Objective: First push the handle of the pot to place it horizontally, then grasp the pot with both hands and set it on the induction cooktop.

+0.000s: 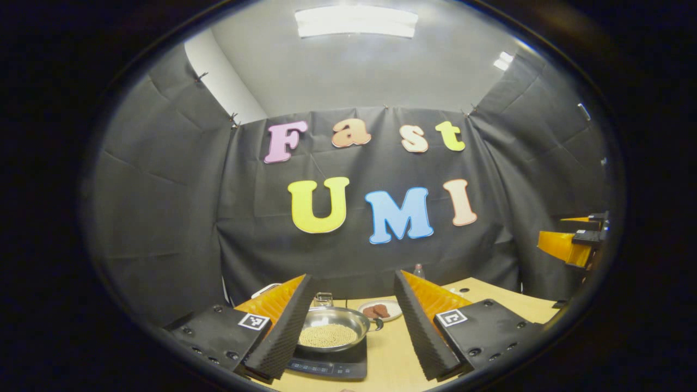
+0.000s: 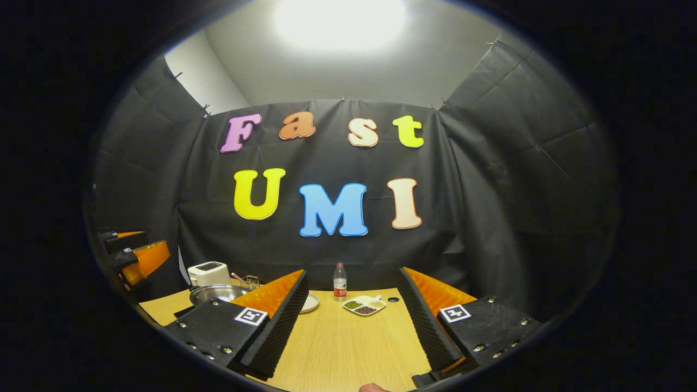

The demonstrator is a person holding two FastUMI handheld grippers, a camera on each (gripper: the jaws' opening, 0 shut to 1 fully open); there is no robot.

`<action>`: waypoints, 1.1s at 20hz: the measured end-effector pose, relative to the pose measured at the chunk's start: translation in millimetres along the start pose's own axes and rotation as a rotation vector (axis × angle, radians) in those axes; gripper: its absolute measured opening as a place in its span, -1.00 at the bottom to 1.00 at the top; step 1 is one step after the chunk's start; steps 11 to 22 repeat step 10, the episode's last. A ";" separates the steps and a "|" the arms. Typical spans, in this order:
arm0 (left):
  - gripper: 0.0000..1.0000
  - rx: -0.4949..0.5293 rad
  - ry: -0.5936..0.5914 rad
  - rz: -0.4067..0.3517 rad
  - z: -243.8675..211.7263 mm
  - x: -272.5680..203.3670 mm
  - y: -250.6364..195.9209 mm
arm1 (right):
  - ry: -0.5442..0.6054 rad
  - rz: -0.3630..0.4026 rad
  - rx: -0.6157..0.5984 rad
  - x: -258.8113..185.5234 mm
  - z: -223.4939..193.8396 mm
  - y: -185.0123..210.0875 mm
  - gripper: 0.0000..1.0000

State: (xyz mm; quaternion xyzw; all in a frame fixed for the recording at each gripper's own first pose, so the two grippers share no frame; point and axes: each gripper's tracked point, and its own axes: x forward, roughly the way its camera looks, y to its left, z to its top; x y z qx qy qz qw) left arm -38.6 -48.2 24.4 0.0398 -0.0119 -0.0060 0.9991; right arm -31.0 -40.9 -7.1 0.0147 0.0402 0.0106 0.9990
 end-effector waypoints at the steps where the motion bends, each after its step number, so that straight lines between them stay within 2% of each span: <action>1: 0.91 0.001 0.001 0.001 -0.5 -0.2 -0.8 | 0.001 -0.003 -0.002 -0.4 -0.4 -0.4 0.98; 2: 0.91 0.001 0.003 0.002 -0.8 0.2 -0.6 | 0.004 -0.001 -0.003 0.4 -1.2 -0.5 0.98; 3: 1.00 -0.001 0.007 -0.001 -3.5 1.3 -1.0 | 0.006 0.001 -0.002 1.4 -1.4 0.4 0.99; 6: 0.91 -0.005 0.009 -0.001 -3.2 5.4 -0.5 | 0.007 -0.005 -0.005 2.6 -1.0 -1.9 0.98; 22: 0.91 0.001 -0.001 -0.002 1.4 6.6 -2.1 | 0.002 -0.011 -0.001 3.4 1.2 -3.5 0.99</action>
